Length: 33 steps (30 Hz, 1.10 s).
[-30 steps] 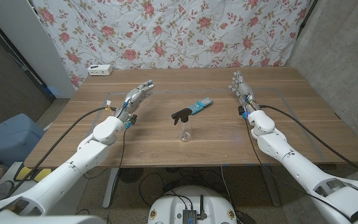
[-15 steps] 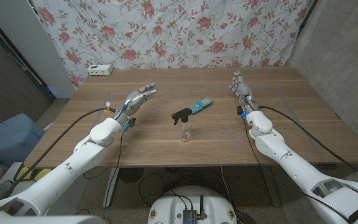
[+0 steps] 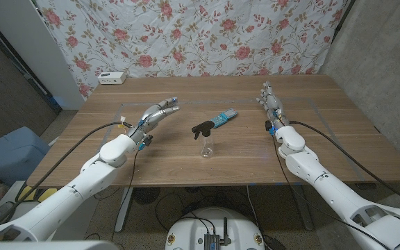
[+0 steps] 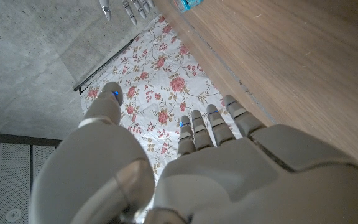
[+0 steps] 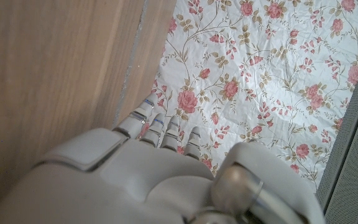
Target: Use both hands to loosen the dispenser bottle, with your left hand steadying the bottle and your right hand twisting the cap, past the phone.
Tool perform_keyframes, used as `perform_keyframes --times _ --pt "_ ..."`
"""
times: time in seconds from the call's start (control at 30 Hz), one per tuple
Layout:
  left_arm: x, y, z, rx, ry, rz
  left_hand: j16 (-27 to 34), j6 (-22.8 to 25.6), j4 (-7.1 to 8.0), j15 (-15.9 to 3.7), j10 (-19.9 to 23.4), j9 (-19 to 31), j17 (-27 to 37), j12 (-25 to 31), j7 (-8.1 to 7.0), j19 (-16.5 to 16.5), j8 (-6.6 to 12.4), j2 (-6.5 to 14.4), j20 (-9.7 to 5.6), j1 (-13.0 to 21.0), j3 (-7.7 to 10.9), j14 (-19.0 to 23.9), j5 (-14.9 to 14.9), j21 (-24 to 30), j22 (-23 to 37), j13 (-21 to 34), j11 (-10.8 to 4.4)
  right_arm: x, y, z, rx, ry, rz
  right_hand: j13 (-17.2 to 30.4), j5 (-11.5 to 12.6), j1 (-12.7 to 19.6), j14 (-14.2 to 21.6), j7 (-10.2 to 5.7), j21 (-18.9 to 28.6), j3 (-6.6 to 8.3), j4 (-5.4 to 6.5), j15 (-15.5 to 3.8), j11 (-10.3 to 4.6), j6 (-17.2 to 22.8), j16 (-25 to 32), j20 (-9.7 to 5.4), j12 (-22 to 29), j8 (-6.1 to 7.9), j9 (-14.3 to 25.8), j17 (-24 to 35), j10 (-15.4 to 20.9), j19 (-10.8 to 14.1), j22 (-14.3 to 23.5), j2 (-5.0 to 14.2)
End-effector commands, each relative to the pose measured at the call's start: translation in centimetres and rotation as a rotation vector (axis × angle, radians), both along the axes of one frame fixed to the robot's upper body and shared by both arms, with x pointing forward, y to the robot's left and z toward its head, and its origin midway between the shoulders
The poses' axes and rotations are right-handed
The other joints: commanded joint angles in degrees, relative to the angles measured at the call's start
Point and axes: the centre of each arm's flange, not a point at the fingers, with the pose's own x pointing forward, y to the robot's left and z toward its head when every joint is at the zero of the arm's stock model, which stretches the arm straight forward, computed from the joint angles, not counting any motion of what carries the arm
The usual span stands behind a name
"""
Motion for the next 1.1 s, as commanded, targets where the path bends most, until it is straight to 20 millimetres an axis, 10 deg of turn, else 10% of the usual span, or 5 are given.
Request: perform_keyframes --times 0.03,0.43,0.6,0.67,1.1 --pt "-1.1 -0.5 -0.6 0.085 -0.005 -0.024 -0.28 -0.01 0.02 -1.36 0.20 0.33 0.27 -0.13 0.34 0.16 -0.10 -0.35 0.59 1.78 -0.65 0.68 0.85 -0.04 0.17 0.17 -0.01 -0.5 0.2 -0.8 0.022 0.005 -0.007 0.15 -0.12 0.00 -0.14 2.23 0.20 0.05 0.03 -0.03 0.18 0.38 0.09 -3.64 -0.05 0.41 0.11 0.07 0.11 -0.01 0.19 -0.40" --pt "-2.3 -0.7 -0.9 0.139 -0.037 -0.038 -0.37 -0.29 0.03 -1.39 0.09 0.35 0.27 -0.35 0.33 0.07 -0.17 -0.65 0.46 4.11 -1.69 0.80 2.13 -0.06 0.16 0.18 0.02 -1.2 0.4 -1.7 0.033 0.001 -0.024 0.18 -0.31 0.07 -0.15 -2.06 0.24 0.27 -0.01 -0.25 -0.15 0.22 0.10 -3.78 -0.01 0.29 0.06 0.06 0.32 -0.09 0.20 -0.23" --pt "-2.7 -1.3 -1.2 0.174 -0.050 -0.046 -0.41 -0.46 0.07 -1.37 0.05 0.36 0.27 -0.42 0.38 0.03 -0.22 -0.67 0.42 4.85 -2.06 0.80 2.53 -0.07 0.16 0.19 0.02 -1.3 0.4 -1.9 0.032 0.000 -0.030 0.20 -0.61 0.04 -0.32 6.54 0.30 0.43 -0.08 -0.27 -0.26 0.88 0.07 -3.72 -0.10 0.43 -0.08 0.09 0.23 -0.20 0.21 -0.28" --pt "-2.8 -1.4 -1.3 0.187 -0.056 -0.048 -0.43 -0.62 0.09 -1.35 0.03 0.36 0.27 -0.45 0.36 0.02 -0.27 -0.68 0.45 5.24 -2.28 0.79 2.75 -0.07 0.16 0.19 0.21 -1.4 0.4 -2.0 0.033 -0.004 -0.032 0.22 -0.82 0.04 -0.39 -4.07 0.31 0.81 -0.03 -0.24 -0.15 -0.49 0.12 -3.71 -0.04 0.01 0.10 0.12 0.24 -0.39 0.21 -0.06" --pt "-3.5 -1.8 -3.6 0.217 -0.058 -0.058 -0.56 -1.36 0.24 -1.14 -0.53 0.38 0.27 -0.74 0.42 -0.39 -0.47 -0.82 0.20 7.08 -3.64 0.54 3.87 -0.17 0.17 0.21 0.36 -1.7 0.5 -2.9 0.028 -0.007 -0.037 0.22 -0.86 0.02 -0.50 -4.06 0.31 0.90 -0.01 -0.21 -0.15 -0.74 0.08 -3.65 -0.02 0.03 0.16 0.12 0.26 -0.36 0.21 -0.02"
